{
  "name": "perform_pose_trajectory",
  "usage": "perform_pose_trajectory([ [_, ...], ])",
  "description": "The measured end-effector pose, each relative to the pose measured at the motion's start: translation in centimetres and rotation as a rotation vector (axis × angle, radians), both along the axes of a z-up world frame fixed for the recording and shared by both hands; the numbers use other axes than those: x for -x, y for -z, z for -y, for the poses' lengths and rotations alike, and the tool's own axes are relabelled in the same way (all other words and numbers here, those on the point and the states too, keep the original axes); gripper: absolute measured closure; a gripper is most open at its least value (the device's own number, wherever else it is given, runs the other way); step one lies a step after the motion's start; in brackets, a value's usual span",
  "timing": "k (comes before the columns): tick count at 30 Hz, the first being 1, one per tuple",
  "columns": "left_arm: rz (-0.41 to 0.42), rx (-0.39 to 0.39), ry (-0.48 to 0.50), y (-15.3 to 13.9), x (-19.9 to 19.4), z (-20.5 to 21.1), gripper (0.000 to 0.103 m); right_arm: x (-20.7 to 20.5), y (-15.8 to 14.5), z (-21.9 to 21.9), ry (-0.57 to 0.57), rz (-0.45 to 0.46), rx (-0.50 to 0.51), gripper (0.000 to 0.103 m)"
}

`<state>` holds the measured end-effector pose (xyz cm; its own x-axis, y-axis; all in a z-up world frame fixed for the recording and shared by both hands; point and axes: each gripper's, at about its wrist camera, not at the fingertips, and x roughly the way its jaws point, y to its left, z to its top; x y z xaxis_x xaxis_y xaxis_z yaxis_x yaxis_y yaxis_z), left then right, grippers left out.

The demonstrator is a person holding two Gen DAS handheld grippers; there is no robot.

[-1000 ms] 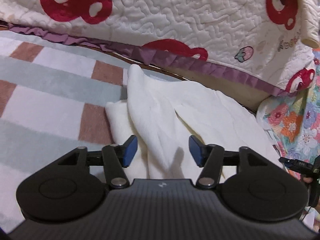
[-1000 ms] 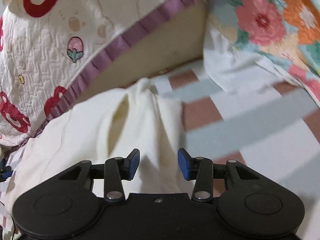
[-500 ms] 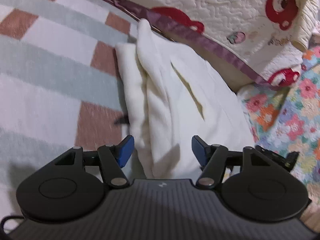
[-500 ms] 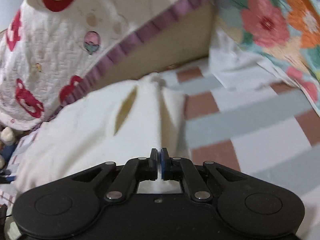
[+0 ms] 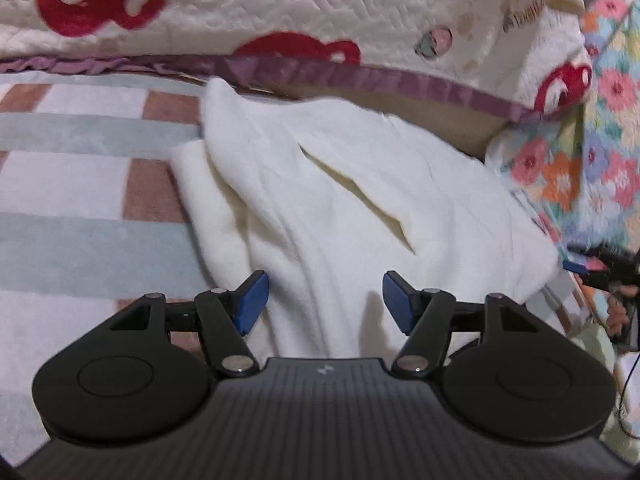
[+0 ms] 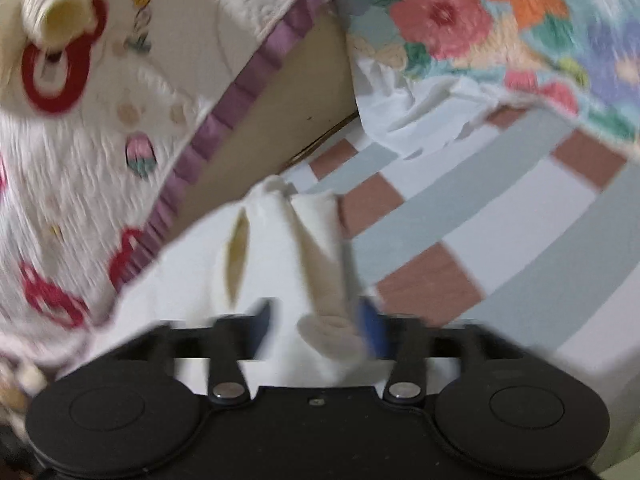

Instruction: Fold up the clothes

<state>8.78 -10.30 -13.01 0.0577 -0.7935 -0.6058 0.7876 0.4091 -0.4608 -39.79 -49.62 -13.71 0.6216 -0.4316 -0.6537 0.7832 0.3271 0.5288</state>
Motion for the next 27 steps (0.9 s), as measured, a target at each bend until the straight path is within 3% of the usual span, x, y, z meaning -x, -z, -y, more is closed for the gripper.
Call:
perform_pose_trajectory([
  [1, -0.009, -0.003, 0.009, 0.0, 0.1, 0.2, 0.045, -0.1, 0.3, -0.1, 0.021, 0.023, -0.018, 0.037],
  [3, -0.026, -0.008, 0.028, 0.1, 0.2, 0.6, 0.069, -0.3, 0.8, -0.4, 0.062, 0.068, -0.053, 0.037],
  [4, -0.034, -0.011, 0.038, 0.2, 0.3, 0.8, 0.091, -0.5, 1.1, -0.5, 0.083, 0.087, -0.07, 0.037],
  [5, -0.043, -0.014, 0.047, 0.2, 0.4, 1.0, 0.095, -0.5, 1.6, -0.8, 0.111, 0.06, -0.077, 0.037],
  [8, -0.039, -0.021, 0.054, -0.2, 0.3, 1.2, 0.096, 0.5, 2.6, -2.2, 0.3, 0.149, -0.131, 0.036],
  [10, -0.041, 0.001, 0.036, -1.0, 0.3, 0.8, 0.096, 0.1, 2.9, -3.0, 0.325, 0.238, -0.177, 0.036],
  [11, -0.043, 0.029, 0.025, -1.7, 0.3, 0.3, 0.096, -0.1, 3.1, -3.3, 0.334, 0.278, -0.198, 0.036],
  [14, -0.076, 0.119, -0.032, -3.2, -0.3, -1.8, 0.096, -2.7, 3.3, -3.6, 0.246, 0.224, -0.217, 0.036],
  [16, -0.097, 0.094, -0.032, -2.1, -0.5, -2.4, 0.096, -3.4, 3.4, -3.6, 0.243, 0.206, -0.196, 0.036],
  [19, -0.139, -0.004, -0.022, 0.6, -0.3, -2.4, 0.094, -3.7, 3.5, -3.9, 0.262, 0.183, -0.135, 0.036],
  [21, -0.185, 0.02, -0.039, 1.3, -0.2, -2.7, 0.093, -3.2, 3.8, -4.2, 0.29, 0.212, -0.14, 0.036],
  [22, -0.198, 0.048, -0.049, 1.3, -0.2, -2.8, 0.09, -2.9, 4.0, -4.3, 0.3, 0.234, -0.147, 0.036],
  [25, -0.24, 0.086, 0.002, 1.8, 0.2, -2.2, 0.05, -2.7, 4.5, -4.2, 0.304, 0.26, -0.158, 0.036],
  [27, -0.218, 0.051, 0.061, 2.0, 0.6, -1.2, 0.048, -3.0, 4.7, -3.8, 0.292, 0.254, -0.152, 0.036],
])
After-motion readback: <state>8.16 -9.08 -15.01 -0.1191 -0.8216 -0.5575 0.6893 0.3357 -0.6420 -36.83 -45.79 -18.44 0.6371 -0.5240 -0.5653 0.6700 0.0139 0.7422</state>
